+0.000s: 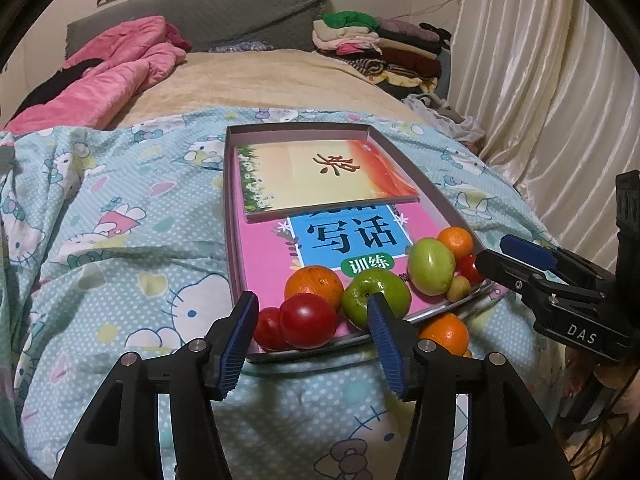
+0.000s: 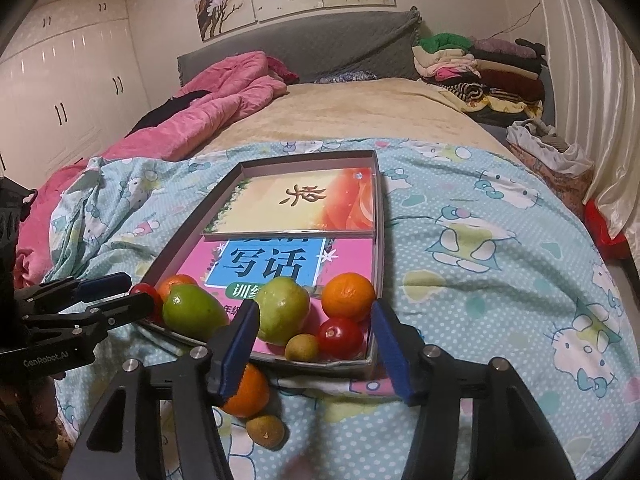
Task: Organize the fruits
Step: 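Open the right tool onto the book while the left tool releases its tomato at the tray rim, then withdraw both open tools toward the orange and brown fruit before the tray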
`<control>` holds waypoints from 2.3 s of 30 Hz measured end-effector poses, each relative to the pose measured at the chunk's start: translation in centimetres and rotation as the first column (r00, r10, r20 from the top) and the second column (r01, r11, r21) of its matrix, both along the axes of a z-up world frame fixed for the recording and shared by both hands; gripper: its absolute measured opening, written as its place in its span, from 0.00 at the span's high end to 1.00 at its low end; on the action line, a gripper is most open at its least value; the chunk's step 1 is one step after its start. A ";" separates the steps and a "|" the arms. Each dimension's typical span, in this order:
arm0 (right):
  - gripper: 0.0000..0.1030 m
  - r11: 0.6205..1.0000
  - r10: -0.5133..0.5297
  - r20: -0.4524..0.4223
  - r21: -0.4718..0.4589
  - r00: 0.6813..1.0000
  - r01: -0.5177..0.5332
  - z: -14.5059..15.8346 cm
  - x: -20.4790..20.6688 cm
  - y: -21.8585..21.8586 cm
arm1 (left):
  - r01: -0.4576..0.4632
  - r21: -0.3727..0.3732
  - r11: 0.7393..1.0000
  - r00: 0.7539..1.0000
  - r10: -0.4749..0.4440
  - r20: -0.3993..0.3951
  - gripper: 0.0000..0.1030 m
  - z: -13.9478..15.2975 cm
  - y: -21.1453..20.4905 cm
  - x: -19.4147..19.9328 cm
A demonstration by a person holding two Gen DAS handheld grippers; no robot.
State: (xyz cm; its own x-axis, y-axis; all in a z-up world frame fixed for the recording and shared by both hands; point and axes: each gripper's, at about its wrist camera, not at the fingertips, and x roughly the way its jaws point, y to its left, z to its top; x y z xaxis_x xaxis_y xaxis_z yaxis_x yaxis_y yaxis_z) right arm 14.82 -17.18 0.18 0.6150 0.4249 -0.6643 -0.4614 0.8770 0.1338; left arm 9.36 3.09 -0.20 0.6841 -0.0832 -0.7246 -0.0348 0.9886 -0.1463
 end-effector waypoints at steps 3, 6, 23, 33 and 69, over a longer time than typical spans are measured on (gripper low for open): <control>0.38 1.000 -0.002 0.007 -0.003 1.000 0.002 0.1 0.0 0.0 | -0.006 -0.006 1.000 1.000 0.006 0.006 0.40 0.1 0.2 0.0; 0.36 1.000 -0.004 0.012 0.001 1.000 0.004 0.2 0.0 -0.1 | -0.010 -0.012 1.000 1.000 0.010 0.015 0.39 0.3 0.3 -0.2; 0.27 1.000 -0.021 0.029 0.016 0.999 0.020 0.5 -0.3 -0.4 | -0.078 -0.100 0.992 0.995 0.084 0.058 0.28 1.5 2.6 -0.8; 0.22 0.999 -0.025 0.058 0.042 0.998 0.022 1.5 -1.0 -0.8 | -0.090 -0.128 0.988 0.993 0.099 0.064 0.24 1.9 2.9 -1.3; 0.14 0.999 -0.007 -0.040 -0.048 0.999 0.005 0.8 -5.2 -0.2 | 0.065 -0.122 0.990 0.997 -0.060 0.039 0.24 2.2 -2.8 -2.6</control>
